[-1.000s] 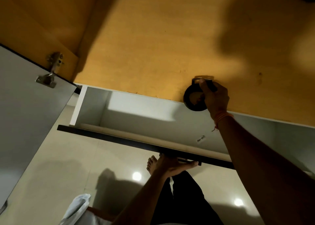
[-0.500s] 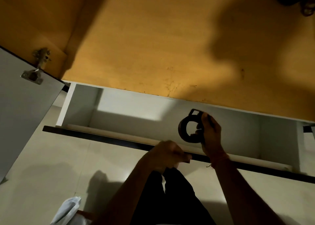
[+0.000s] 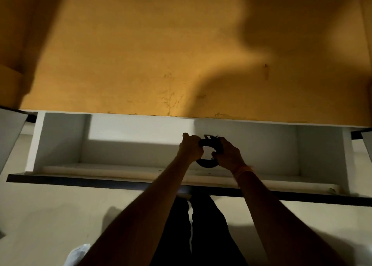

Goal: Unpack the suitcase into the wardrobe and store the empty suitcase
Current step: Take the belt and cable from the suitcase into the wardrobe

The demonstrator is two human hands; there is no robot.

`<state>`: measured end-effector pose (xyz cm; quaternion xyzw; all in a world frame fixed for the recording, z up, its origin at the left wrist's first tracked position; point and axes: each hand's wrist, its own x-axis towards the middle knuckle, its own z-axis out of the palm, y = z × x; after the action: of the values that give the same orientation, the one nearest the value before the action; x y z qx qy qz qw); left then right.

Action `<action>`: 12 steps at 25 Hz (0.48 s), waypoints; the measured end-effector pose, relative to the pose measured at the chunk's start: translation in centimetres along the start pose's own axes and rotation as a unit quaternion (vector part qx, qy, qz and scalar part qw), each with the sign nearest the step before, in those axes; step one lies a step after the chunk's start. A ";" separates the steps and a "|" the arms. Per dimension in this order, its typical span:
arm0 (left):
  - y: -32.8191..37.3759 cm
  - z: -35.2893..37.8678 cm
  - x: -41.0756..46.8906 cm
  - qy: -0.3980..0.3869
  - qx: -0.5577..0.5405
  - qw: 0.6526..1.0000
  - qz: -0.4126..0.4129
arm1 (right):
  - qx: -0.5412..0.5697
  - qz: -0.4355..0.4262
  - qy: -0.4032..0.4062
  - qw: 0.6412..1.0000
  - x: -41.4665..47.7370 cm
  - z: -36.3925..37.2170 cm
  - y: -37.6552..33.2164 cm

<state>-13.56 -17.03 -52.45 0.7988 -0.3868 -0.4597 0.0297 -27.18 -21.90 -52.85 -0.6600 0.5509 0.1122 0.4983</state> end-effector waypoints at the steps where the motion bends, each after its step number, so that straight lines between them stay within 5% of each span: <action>1: -0.1 0.9 1.2 -0.003 0.016 1.000 -0.010 | -0.004 0.014 -0.006 1.000 1.1 0.2 0.5; 8: -0.2 4.6 5.9 0.063 0.069 0.995 0.019 | -0.014 0.067 0.043 0.997 4.8 1.5 2.8; 12: -0.4 5.6 6.2 0.068 0.054 0.996 0.010 | -0.137 0.090 0.000 0.986 5.3 1.7 3.2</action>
<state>-15.80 -19.02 -60.23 0.8248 -0.4158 -0.3827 0.0174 -27.23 -23.51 -59.07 -0.6697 0.5874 0.2313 0.3911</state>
